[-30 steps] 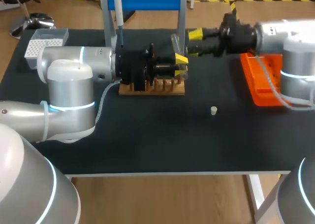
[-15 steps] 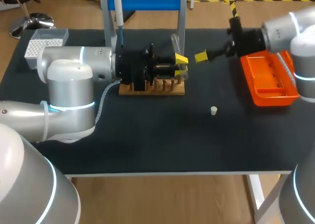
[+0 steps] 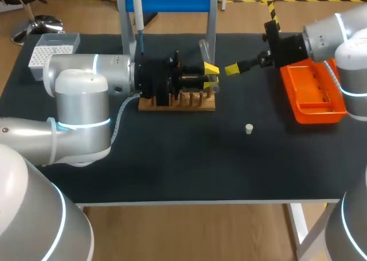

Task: Invert the test tube, pick up the pipette, mount the tip to pipette, aspirate from beaker and dispense into the tube, eject the tip, return the pipette, and cap with the stopper.

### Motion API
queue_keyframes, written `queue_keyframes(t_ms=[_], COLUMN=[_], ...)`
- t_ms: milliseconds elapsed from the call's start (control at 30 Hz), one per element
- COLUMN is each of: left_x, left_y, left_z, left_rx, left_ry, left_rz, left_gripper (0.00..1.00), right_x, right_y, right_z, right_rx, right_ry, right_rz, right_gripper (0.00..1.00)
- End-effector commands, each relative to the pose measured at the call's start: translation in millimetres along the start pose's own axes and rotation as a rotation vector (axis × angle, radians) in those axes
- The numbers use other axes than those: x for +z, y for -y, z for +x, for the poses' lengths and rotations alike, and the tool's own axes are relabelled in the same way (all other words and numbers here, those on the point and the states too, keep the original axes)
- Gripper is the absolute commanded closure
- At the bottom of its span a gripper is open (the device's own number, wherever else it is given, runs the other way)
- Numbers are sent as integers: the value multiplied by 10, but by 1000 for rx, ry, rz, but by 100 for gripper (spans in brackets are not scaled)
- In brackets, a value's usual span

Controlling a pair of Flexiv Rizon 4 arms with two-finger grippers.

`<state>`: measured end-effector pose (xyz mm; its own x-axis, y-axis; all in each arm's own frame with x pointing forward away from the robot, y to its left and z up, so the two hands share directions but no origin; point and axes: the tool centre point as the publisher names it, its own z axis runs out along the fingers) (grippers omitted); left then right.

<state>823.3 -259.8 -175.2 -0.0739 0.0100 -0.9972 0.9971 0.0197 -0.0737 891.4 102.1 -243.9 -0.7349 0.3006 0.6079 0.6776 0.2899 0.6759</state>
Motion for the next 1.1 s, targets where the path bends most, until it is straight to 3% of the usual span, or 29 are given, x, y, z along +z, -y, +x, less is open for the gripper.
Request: queue_keyframes(t_ms=[33,200,333,667,1100], left_x=[11,11,11,11,11], left_y=[-3,-3,-3,-3,-3], left_z=[0,0,0,0,0], left_rx=[1,1,1,1,1], left_ry=[-1,-1,-1,-1,-1], left_rz=[-2,-2,-2,-2,-2], left_gripper=[100,100,100,100,100], right_x=[-11,-11,-12,43,338], right_y=[4,4,78,225,265], right_z=[10,10,-15,-111,-347], right_rx=[0,0,-187,-461,-524], right_ry=[2,2,55,150,193], right_rz=[1,1,26,81,111], right_gripper=[0,0,0,0,0])
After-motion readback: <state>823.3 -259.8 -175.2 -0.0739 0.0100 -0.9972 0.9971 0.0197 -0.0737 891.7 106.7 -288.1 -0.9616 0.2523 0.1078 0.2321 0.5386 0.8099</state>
